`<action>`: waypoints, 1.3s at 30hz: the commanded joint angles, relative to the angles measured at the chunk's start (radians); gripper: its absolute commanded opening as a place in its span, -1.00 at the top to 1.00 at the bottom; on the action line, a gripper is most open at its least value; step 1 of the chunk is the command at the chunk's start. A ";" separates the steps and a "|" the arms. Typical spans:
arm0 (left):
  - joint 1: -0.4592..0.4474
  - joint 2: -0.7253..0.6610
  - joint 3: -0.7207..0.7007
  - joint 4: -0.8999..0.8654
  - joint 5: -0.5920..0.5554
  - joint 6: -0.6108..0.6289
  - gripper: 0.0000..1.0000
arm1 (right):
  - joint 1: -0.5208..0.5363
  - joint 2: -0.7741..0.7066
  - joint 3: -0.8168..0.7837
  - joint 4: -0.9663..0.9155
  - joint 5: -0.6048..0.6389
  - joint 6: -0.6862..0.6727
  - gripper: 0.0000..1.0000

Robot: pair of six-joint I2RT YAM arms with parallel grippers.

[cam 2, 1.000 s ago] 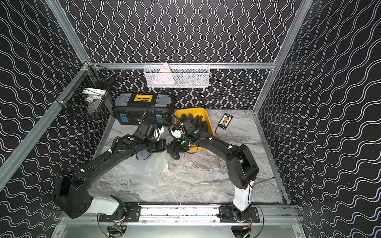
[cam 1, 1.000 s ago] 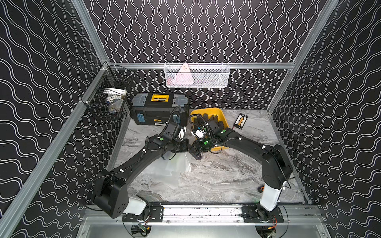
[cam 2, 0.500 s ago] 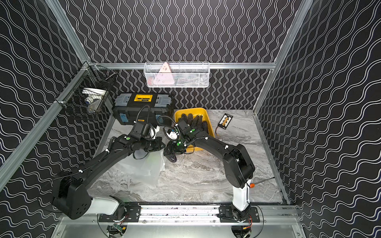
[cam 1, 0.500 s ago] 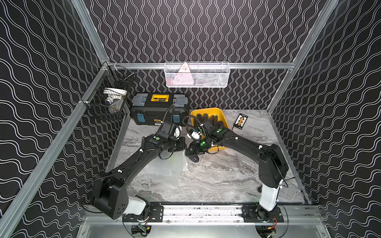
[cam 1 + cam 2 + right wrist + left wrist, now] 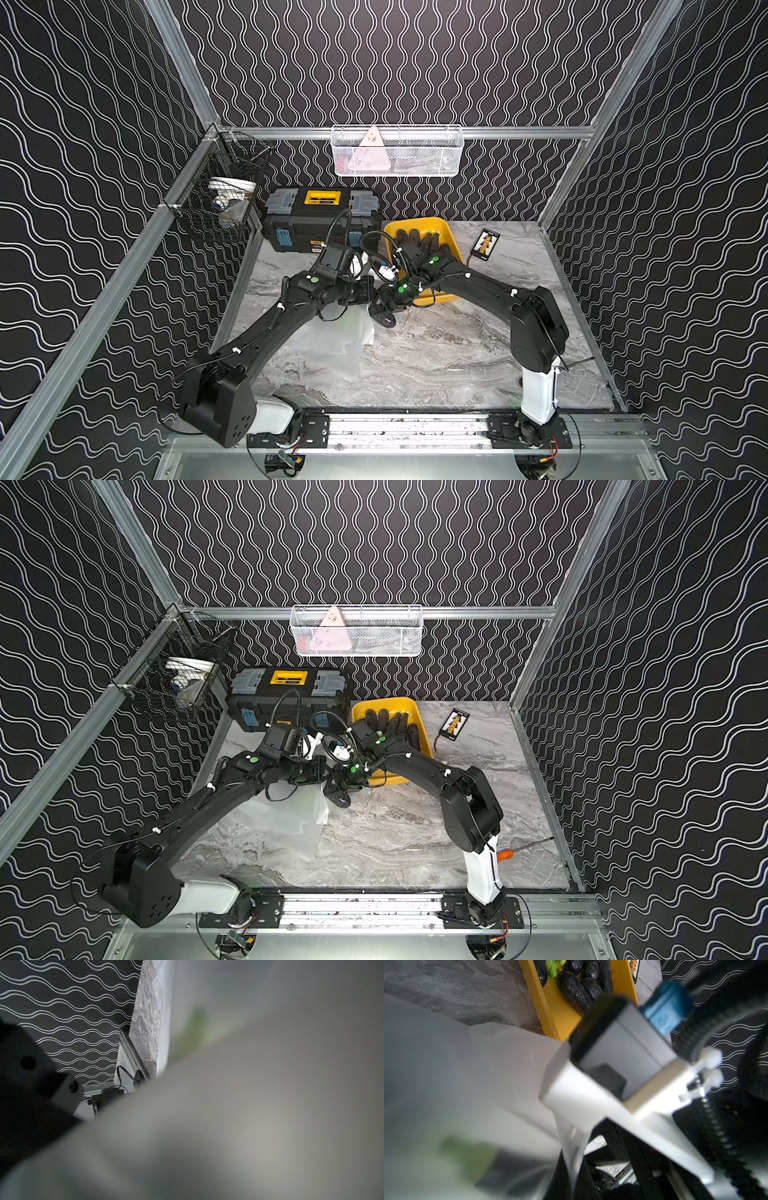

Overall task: Place the eggplant in a zip-top bag and seal the zipper
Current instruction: Place the eggplant in the zipper food storage bag.

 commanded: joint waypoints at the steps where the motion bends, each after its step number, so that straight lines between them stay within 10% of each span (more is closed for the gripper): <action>1: 0.008 -0.008 -0.011 0.008 0.053 -0.011 1.00 | -0.014 0.016 0.044 0.026 0.047 0.059 -0.03; 20: 0.128 0.021 -0.050 0.093 0.113 -0.095 1.00 | -0.124 -0.326 -0.337 0.219 0.139 0.197 -0.29; 39: 0.133 0.026 -0.049 0.095 0.118 -0.095 1.00 | -0.073 -0.215 -0.416 0.434 0.004 0.241 -0.09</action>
